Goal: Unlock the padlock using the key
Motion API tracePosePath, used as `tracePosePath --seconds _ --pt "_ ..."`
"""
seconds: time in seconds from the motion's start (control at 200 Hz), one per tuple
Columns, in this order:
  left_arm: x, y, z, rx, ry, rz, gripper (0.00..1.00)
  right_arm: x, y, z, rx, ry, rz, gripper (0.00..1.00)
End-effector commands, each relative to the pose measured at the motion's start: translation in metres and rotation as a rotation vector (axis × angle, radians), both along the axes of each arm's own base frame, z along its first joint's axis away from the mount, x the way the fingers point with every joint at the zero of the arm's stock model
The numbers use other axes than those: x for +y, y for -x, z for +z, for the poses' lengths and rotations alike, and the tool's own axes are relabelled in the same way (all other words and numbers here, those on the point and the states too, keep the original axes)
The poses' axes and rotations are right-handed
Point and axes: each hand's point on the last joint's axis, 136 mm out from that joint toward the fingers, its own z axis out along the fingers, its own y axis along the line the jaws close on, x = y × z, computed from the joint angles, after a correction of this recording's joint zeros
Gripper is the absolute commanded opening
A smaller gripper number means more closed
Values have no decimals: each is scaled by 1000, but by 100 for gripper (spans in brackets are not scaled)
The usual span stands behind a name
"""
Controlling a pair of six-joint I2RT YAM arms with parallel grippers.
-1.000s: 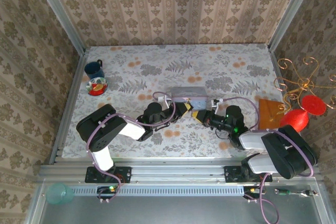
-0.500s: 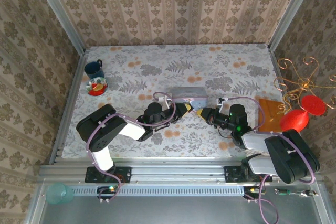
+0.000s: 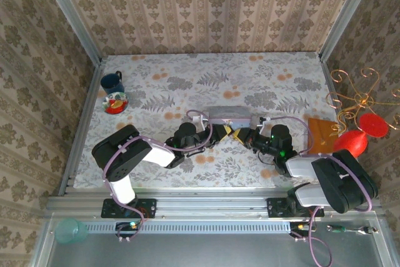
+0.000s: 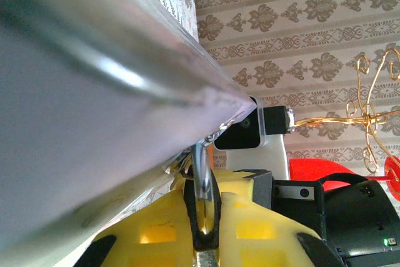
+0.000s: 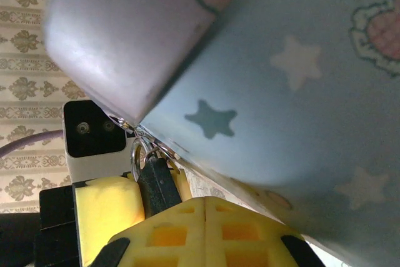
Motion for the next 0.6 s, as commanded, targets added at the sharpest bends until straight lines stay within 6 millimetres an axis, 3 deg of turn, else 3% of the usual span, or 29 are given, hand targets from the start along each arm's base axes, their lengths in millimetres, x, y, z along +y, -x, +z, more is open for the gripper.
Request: tracePosePath --seconds 0.0,0.545,0.595 --pt "-14 9 41 -80 115 -65 2 -1 -4 2 -5 9 -30 0" --pt "-4 4 26 -72 68 -35 2 -19 9 -4 -10 142 -72 0" --pt "-5 4 27 -73 71 -34 2 -18 9 -4 -11 140 -64 4"
